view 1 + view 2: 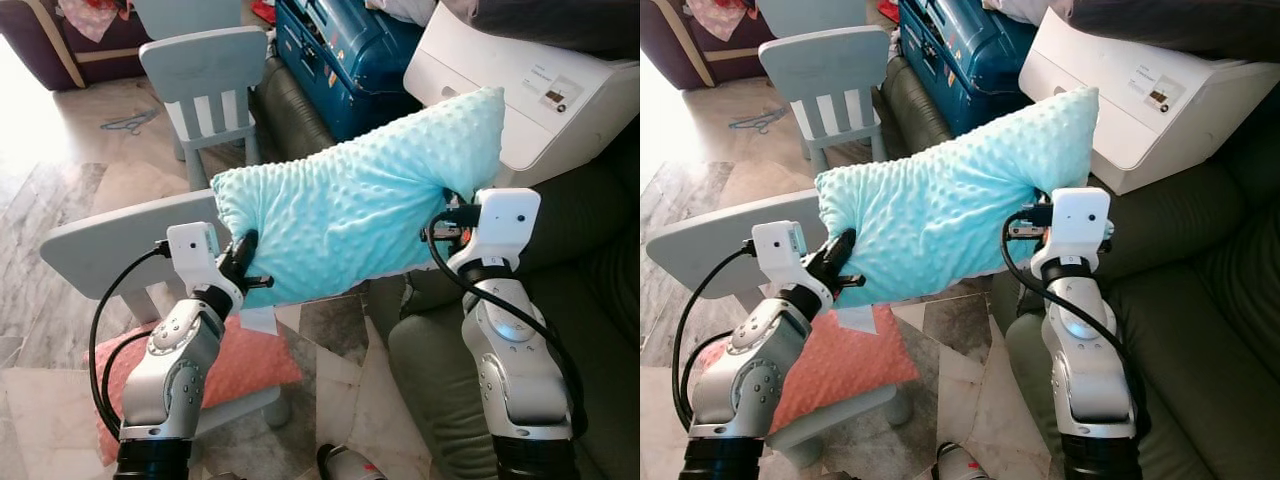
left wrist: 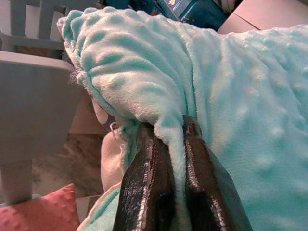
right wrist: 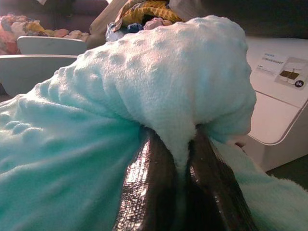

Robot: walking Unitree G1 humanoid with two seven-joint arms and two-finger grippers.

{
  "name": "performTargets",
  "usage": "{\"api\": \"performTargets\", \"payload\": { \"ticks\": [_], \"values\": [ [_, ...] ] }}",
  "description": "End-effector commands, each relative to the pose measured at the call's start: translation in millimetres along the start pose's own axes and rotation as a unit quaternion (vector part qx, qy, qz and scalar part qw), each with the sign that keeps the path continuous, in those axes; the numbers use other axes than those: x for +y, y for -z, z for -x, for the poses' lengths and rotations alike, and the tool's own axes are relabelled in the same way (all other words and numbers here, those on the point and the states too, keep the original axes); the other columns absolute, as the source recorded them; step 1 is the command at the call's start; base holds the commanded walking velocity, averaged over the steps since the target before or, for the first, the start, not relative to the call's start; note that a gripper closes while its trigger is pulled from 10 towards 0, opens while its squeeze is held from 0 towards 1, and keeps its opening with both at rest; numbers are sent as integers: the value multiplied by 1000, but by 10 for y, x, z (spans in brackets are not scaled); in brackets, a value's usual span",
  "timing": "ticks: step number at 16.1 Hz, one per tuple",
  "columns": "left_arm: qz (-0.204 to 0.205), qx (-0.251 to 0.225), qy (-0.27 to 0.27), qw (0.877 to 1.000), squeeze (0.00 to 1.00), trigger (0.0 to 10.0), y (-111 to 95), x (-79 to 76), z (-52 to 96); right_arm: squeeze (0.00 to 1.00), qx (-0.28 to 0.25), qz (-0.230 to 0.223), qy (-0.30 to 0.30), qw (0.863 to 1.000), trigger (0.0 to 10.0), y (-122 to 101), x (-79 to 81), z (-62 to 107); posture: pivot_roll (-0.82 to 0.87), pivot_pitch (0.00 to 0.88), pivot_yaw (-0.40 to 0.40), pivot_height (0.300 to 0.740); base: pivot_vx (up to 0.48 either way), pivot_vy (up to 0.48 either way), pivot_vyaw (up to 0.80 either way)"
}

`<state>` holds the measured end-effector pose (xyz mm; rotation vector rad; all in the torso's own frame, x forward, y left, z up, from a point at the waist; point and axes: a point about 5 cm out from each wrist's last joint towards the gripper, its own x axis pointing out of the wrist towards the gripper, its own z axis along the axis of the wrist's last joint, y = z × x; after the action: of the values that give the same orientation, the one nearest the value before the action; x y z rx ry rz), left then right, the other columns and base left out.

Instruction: Move the pillow to the sofa

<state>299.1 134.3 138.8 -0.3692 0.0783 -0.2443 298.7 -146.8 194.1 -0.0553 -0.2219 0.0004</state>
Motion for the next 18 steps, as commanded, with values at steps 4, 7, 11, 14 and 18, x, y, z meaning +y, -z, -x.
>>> {"api": "performTargets", "payload": {
  "ticks": [4,7,11,14,18],
  "values": [
    [-1,3,9,1000,0,10000,1,-50,5,0,-16,-2,-6,1000,10000,-57,15,14,-126,199,-53,740,0,0,-400],
    [2,3,8,1000,0,10000,3,-46,8,0,-17,-1,-9,1000,10000,-59,21,16,-127,201,-53,740,0,0,0],
    [4,4,13,1000,0,10000,4,-58,6,0,-17,0,-10,1000,10000,-58,23,18,-130,202,-54,740,0,0,0],
    [8,4,18,1000,0,10000,2,-73,5,0,-17,2,-10,1000,10000,-58,21,18,-130,202,-55,740,0,0,0],
    [12,3,22,1000,0,10000,-3,-82,4,0,-16,2,-10,1000,10000,-56,21,21,-131,203,-53,740,-251,0,0]
  ]
}}
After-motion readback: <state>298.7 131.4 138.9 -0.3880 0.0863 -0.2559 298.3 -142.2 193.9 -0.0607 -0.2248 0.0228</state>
